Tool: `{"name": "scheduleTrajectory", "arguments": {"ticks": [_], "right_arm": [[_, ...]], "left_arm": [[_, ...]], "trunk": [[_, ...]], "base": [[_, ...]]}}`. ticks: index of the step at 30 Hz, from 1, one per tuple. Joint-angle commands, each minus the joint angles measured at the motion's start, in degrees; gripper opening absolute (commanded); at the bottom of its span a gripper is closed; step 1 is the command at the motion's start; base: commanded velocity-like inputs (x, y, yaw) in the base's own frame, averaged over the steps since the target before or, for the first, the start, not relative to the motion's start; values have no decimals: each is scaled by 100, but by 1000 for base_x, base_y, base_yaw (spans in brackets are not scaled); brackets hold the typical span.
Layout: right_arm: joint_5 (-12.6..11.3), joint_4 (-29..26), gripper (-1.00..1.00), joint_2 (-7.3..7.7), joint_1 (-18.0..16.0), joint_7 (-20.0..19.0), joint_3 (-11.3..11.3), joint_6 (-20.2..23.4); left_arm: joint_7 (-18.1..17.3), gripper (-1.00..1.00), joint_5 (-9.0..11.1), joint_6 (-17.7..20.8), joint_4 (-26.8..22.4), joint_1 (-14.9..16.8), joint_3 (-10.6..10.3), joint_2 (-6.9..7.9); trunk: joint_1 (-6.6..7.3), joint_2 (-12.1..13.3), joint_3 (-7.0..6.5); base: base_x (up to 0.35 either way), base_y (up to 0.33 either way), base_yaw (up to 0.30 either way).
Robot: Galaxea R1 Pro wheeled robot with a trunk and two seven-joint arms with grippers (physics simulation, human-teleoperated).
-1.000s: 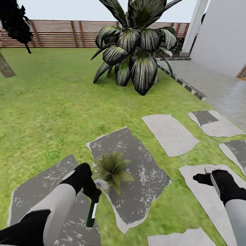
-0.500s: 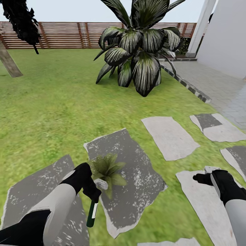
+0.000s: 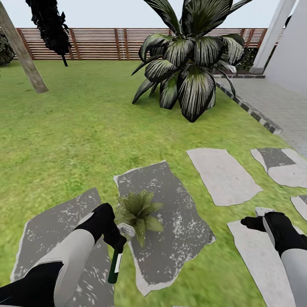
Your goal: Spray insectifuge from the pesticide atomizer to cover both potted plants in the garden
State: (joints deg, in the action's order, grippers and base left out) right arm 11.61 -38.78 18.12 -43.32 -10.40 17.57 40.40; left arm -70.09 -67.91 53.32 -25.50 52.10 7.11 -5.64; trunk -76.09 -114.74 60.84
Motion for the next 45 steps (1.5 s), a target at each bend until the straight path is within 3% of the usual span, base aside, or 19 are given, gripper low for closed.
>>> {"name": "scheduleTrajectory", "arguments": {"ticks": [1,17,29,45], "right_arm": [[61,-7,100,-4,-2,-50,20,21],[61,-7,100,-2,-3,-50,18,21],[61,-7,100,-2,-2,-50,19,21],[61,-7,100,-2,-3,-50,24,21]], "left_arm": [[-40,-100,-60,38,-7,2,45,-8],[-40,-100,-64,38,-6,2,46,-8],[-40,-100,-64,38,1,2,52,-8],[-40,-100,-64,38,1,2,53,-8]], "trunk": [[1,-2,4],[1,-2,4],[1,-2,4],[1,-2,4]], "base": [[27,-187,12],[62,-308,177],[63,-72,215],[97,-222,99]]}}
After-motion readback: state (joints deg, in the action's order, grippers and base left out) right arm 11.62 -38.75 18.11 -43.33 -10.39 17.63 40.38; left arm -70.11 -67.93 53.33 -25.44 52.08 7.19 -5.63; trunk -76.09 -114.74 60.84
